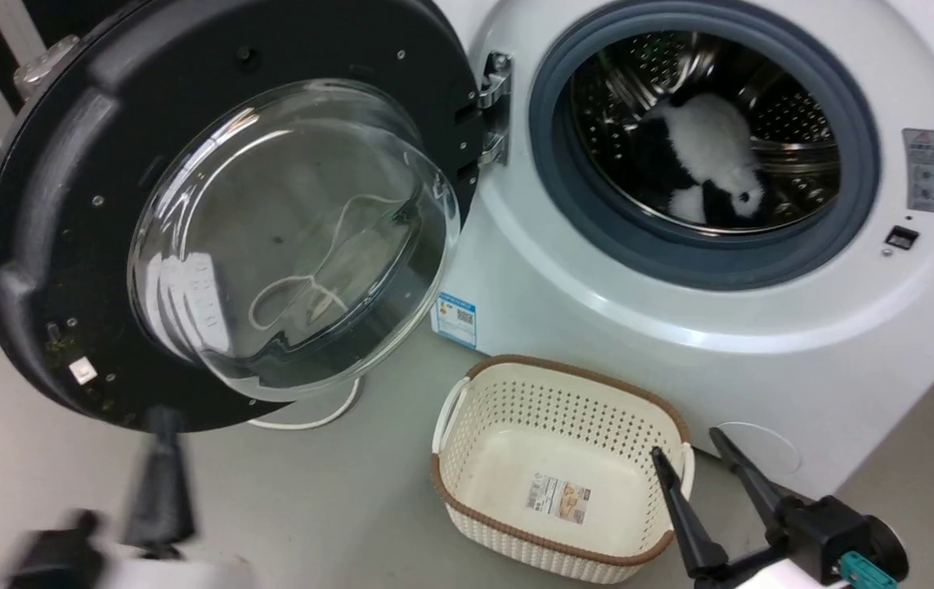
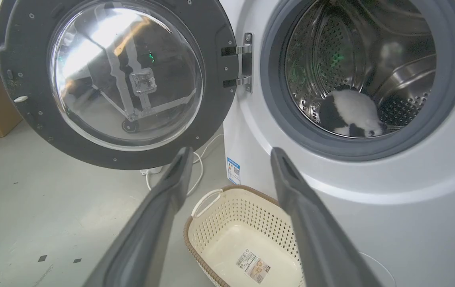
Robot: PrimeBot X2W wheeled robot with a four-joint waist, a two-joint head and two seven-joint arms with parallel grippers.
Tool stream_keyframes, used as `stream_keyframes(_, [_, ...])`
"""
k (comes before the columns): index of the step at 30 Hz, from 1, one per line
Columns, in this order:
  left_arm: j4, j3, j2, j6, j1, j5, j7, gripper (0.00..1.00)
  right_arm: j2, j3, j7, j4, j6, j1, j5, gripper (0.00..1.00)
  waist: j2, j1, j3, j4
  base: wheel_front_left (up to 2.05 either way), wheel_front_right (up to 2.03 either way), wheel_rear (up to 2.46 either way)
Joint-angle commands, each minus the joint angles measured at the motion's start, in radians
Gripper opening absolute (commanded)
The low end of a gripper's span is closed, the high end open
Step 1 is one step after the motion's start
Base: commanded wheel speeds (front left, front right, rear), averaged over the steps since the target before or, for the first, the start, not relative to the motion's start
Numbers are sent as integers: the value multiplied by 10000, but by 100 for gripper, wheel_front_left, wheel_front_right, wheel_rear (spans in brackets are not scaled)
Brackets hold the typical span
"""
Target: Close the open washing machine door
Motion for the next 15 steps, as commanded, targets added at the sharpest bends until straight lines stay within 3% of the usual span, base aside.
stream_keyframes(1, [-183,389,-7,-73,-305,-1139,-110,0,27,-58,-134,-95,7,163,68,100,0,0,145,115,0,0,0])
stream_keyframes(6, [-438,1702,12,-329,-1390,-2906,-215,0,-96,-53,-238,-256,7,279,-47,100,0,0,647,34,0,0,0])
stream_keyframes(8, [-419,2329,289,-299,-2017,-3449,-239,0,-225,-72,-279,-313,7,261,-36,100,0,0,853,-35,0,0,0])
stream_keyframes(12, [70,3669,1405,7,-3588,-4646,260,0,-521,-59,-363,-414,7,143,53,100,0,0,1301,-233,0,0,0])
stream_keyframes(15, [1042,4406,2359,364,-4756,-5672,1279,0,-714,-24,-425,-467,7,20,163,100,0,0,1594,-379,0,0,0])
